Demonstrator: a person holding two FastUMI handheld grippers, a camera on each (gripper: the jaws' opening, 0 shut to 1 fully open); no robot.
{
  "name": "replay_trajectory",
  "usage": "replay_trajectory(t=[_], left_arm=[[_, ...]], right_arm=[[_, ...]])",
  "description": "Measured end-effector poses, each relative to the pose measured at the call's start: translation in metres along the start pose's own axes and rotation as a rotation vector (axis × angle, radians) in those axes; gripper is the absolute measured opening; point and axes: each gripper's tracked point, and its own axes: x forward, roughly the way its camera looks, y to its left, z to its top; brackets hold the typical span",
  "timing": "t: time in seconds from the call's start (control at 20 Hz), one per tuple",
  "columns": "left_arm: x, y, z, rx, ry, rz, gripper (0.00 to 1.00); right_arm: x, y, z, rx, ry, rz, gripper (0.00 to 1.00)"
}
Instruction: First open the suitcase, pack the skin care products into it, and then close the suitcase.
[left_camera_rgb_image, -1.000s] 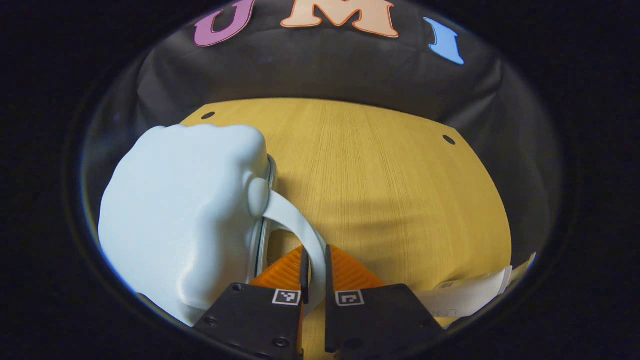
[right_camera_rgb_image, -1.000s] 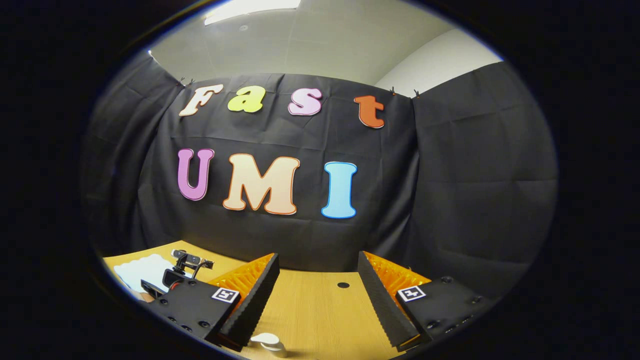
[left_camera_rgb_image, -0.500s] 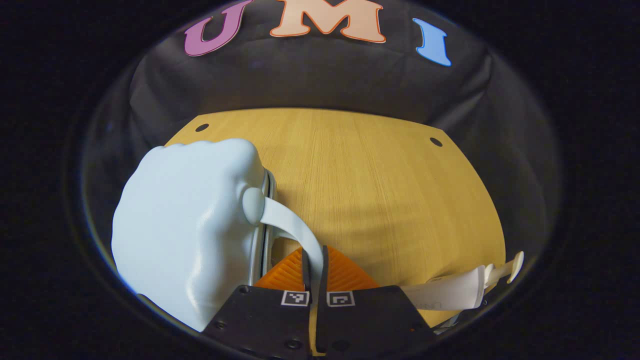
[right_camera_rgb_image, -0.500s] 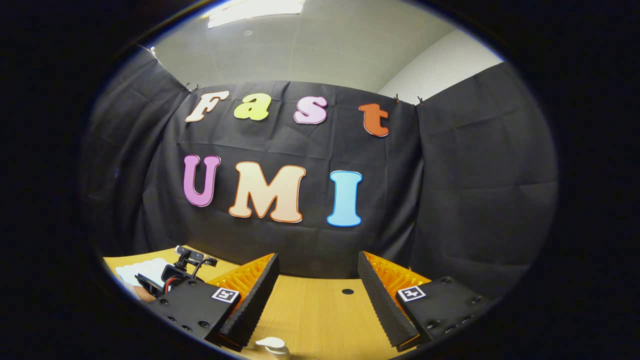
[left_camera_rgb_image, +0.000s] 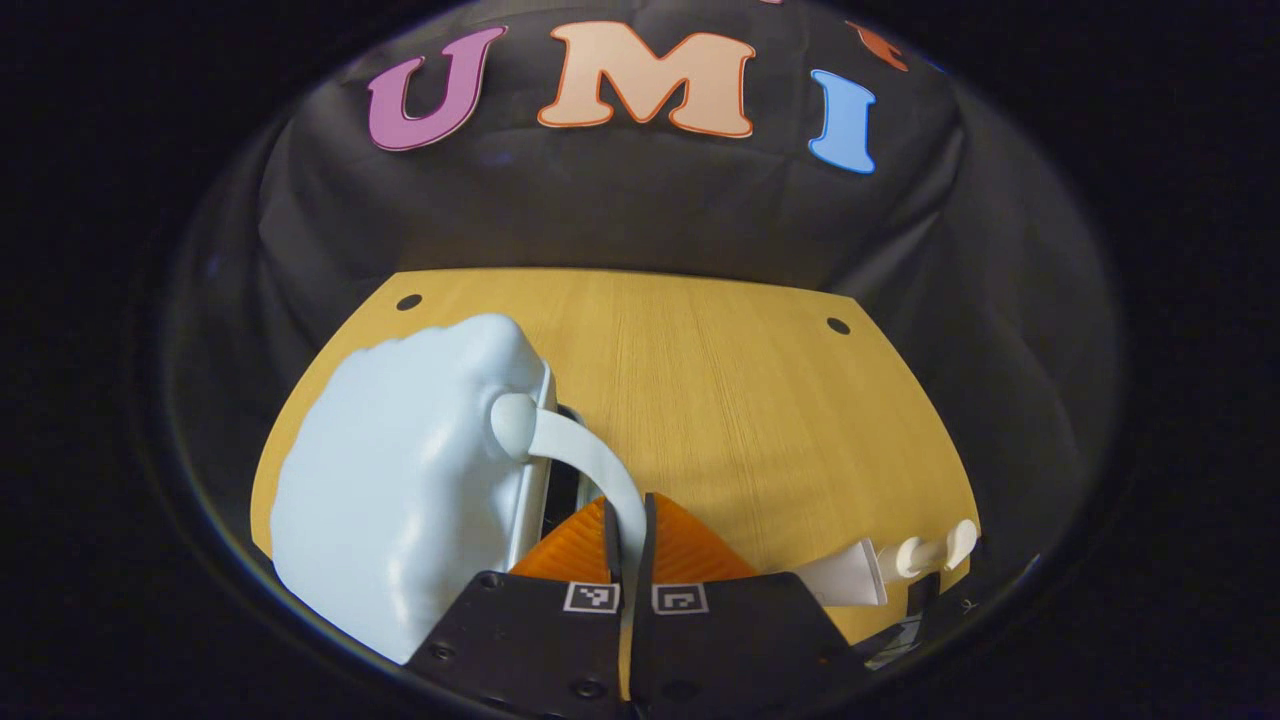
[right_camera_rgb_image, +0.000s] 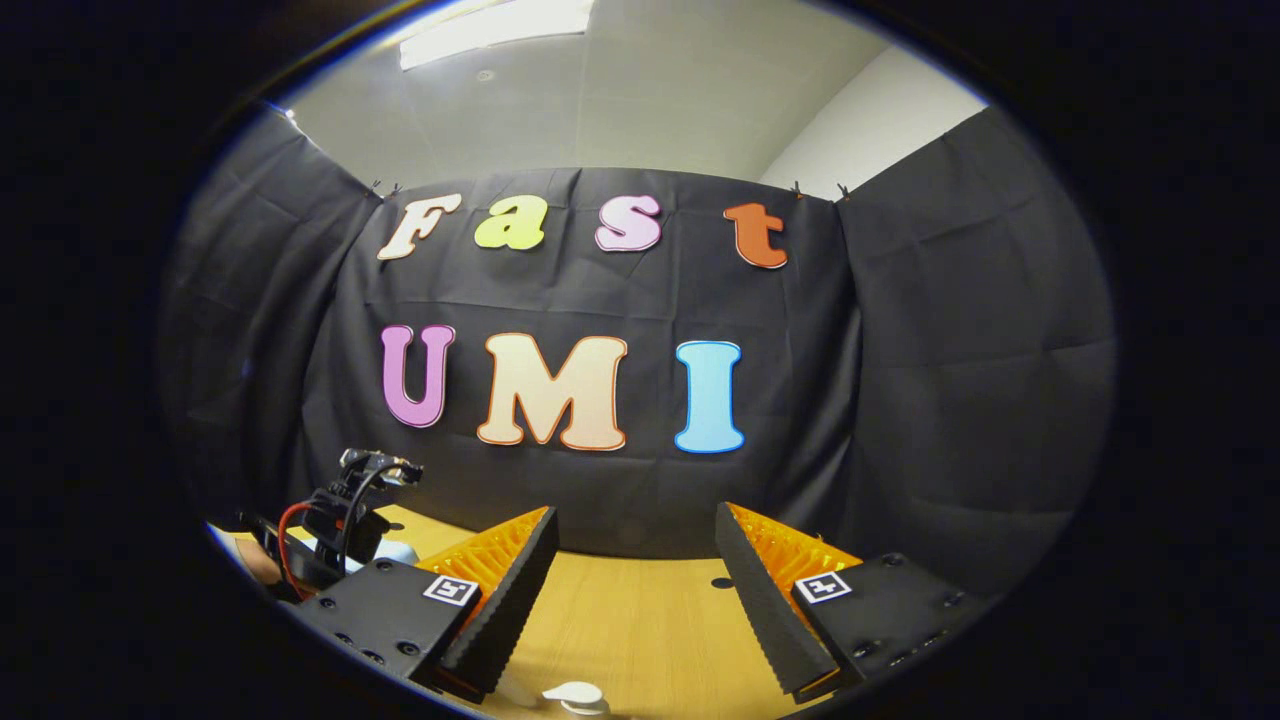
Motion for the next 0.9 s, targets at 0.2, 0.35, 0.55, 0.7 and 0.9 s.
replay_trajectory(t=[0.2, 0.35, 0.55, 0.7, 0.9], left_arm=[[-0.025, 0.018, 0.026, 0.022, -0.044, 0.004, 0.00], [-0.043, 0.033, 0.044, 0.005, -0.075, 0.000, 0.00], [-0.063, 0.061, 0.067, -0.012, -0.126, 0.014, 0.00], [-0.073, 0.077, 0.074, -0.037, -0.151, 0.005, 0.00], [-0.084, 0.101, 0.086, -0.028, -0.177, 0.014, 0.00]], right_arm=[[0.002, 0.011, 0.003, 0.010, -0.009, 0.020, 0.99], [0.005, 0.022, 0.002, 0.024, -0.006, 0.039, 0.99], [0.011, 0.041, 0.002, 0.027, -0.005, 0.065, 0.99], [0.016, 0.059, 0.004, 0.025, -0.007, 0.084, 0.99], [0.021, 0.082, 0.003, 0.022, -0.005, 0.103, 0.99]])
